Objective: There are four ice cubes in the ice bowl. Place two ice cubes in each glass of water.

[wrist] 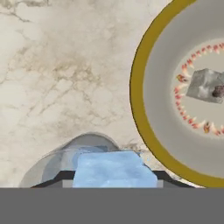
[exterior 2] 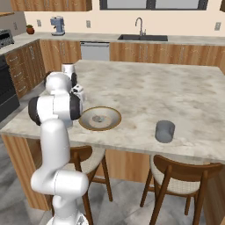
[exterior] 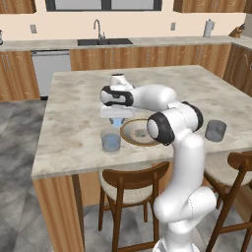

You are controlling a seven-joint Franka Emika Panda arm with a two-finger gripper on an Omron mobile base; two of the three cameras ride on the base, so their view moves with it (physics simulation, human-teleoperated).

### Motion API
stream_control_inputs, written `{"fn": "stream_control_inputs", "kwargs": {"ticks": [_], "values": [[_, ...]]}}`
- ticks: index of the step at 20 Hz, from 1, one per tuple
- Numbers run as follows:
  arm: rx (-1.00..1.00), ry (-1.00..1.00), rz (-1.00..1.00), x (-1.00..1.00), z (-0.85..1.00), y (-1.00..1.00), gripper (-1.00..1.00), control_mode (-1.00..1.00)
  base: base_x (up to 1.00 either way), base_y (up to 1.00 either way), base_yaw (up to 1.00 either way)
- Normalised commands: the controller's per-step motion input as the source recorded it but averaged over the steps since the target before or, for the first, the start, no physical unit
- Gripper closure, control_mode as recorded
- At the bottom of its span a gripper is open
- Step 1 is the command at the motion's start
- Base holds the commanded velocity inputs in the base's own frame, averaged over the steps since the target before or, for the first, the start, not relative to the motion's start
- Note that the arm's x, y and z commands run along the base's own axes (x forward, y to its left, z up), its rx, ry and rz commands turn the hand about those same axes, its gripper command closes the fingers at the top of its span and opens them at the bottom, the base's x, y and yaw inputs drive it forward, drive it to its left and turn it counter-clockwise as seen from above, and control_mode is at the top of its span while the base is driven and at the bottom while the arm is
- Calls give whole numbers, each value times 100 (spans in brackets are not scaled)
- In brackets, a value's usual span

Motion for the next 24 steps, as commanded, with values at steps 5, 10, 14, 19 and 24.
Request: {"fn": "stream_control_inputs", "kwargs": {"ticks": [5, 10, 14, 19, 24], "values": [[0, 13, 20, 16, -9, 34, 100, -100, 0, 0, 0], [0, 16, 15, -7, -12, 2, 100, -100, 0, 0, 0], [0, 16, 12, -12, 0, 4, 100, -100, 0, 0, 0], [0, 15, 6, -16, 0, 6, 100, -100, 0, 0, 0], [-1, 0, 4, 28, -9, 4, 100, -100, 0, 0, 0]]}}
